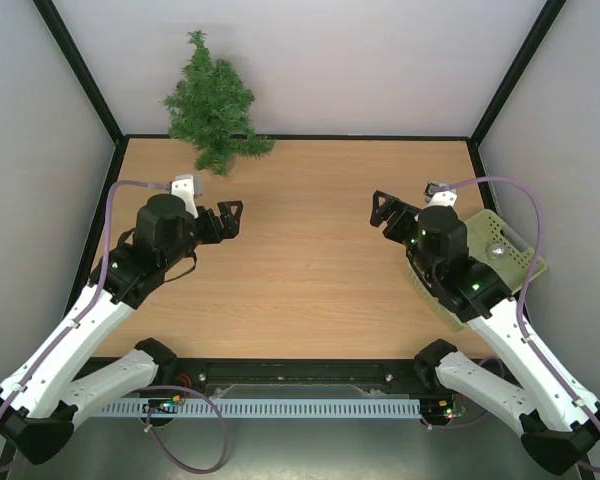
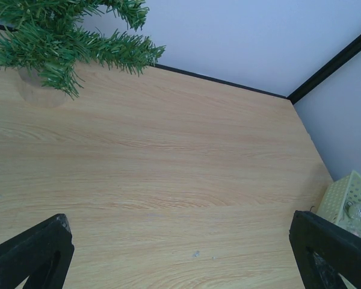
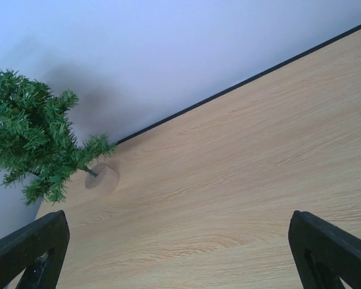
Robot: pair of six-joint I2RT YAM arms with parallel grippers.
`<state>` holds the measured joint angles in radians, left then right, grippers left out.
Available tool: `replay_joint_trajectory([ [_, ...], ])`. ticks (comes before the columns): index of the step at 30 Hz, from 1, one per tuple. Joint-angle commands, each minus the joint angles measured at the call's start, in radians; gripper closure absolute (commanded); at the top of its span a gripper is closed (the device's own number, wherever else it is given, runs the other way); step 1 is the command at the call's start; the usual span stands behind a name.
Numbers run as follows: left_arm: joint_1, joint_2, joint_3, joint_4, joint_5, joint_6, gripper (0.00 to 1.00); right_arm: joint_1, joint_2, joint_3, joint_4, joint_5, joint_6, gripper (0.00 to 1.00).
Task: Decorate the small christmas tree
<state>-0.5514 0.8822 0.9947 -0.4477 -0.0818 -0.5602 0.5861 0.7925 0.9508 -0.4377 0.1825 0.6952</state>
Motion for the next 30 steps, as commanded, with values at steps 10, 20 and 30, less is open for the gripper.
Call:
replay_joint_trajectory([
  [10, -0.005, 0.004, -0.049, 0.013, -0.070, 0.066, 0.01, 0.006, -0.026, -0.087, 0.036, 0.115, 0.013, 0.02],
  [20, -0.005, 0.085, -0.092, -0.028, -0.208, 0.072, 0.01, -0.049, 0.174, -0.117, 0.048, 0.136, 0.018, 0.02],
  [30, -0.005, 0.014, -0.184, -0.010, -0.203, 0.129, 0.01, -0.309, 0.280, -0.205, 0.076, 0.085, 0.065, 0.02],
])
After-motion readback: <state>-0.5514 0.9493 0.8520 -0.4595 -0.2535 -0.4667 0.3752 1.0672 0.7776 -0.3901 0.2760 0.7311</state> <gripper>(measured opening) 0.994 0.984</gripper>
